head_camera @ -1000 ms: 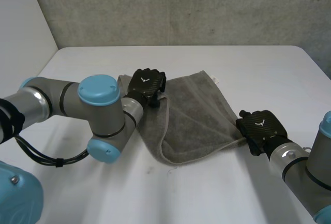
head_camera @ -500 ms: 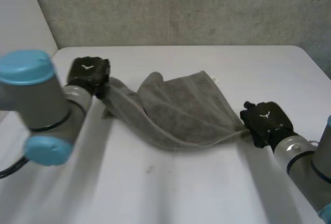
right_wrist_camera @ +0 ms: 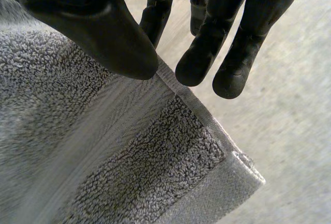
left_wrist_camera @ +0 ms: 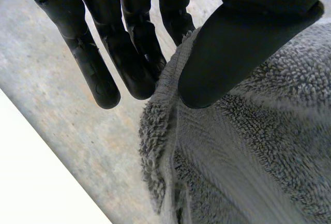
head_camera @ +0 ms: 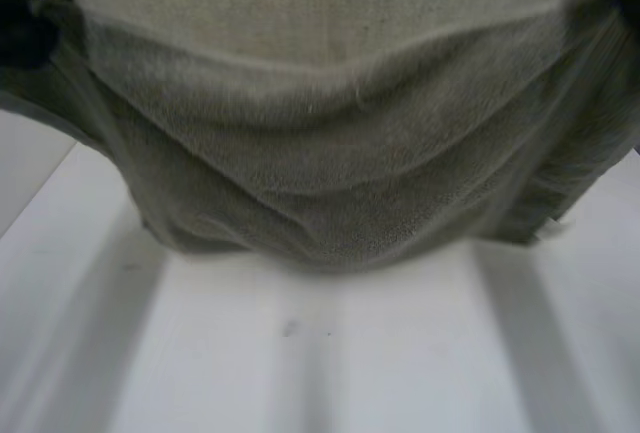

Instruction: Fold the towel.

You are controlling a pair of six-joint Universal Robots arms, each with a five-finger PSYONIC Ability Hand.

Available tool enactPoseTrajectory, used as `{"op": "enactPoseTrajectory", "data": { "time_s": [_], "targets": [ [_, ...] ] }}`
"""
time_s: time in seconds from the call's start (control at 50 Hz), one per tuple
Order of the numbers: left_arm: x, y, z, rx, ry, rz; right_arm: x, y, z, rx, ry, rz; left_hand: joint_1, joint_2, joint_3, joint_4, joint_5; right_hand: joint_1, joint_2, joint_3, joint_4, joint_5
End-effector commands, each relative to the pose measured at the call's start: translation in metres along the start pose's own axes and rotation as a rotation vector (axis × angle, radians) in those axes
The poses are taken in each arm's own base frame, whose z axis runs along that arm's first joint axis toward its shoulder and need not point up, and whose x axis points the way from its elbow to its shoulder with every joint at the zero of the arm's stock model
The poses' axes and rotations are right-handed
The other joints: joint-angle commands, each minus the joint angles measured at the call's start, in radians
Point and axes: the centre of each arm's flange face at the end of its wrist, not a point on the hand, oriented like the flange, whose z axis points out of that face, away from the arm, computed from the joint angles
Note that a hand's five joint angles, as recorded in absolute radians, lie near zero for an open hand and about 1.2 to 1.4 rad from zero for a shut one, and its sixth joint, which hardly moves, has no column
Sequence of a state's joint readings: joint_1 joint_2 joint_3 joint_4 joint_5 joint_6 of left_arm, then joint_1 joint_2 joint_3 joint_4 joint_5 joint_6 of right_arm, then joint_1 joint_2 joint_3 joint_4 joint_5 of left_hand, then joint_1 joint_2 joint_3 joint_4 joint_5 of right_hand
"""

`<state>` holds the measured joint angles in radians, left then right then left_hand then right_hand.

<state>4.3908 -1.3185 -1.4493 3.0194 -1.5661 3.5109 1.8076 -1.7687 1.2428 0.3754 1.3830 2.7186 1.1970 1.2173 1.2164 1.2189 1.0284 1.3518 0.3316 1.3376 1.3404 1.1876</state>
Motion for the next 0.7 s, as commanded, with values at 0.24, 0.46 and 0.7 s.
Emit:
{"op": "enactPoseTrajectory", "data": {
  "time_s": [0.24,0.46,0.7],
  "targets": [
    [0.025,0.079,0.041,-0.337,0.104,-0.046,-0.007,0.046,0.05,-0.263,-0.118,-0.008,0.199,0.179,0.18,0.177,0.193,0.044,1.065,0.059,0.056,0.034],
    [0.044,0.137,0.134,-0.264,0.065,-0.065,-0.028,0.118,0.142,-0.211,-0.101,-0.015,0.199,0.179,0.18,0.177,0.193,0.044,1.065,0.059,0.056,0.034],
    [-0.01,0.017,0.172,0.28,-0.158,-0.352,0.037,0.004,0.156,0.352,0.202,0.08,0.199,0.179,0.18,0.177,0.193,0.044,1.065,0.059,0.056,0.034]
  ]
}}
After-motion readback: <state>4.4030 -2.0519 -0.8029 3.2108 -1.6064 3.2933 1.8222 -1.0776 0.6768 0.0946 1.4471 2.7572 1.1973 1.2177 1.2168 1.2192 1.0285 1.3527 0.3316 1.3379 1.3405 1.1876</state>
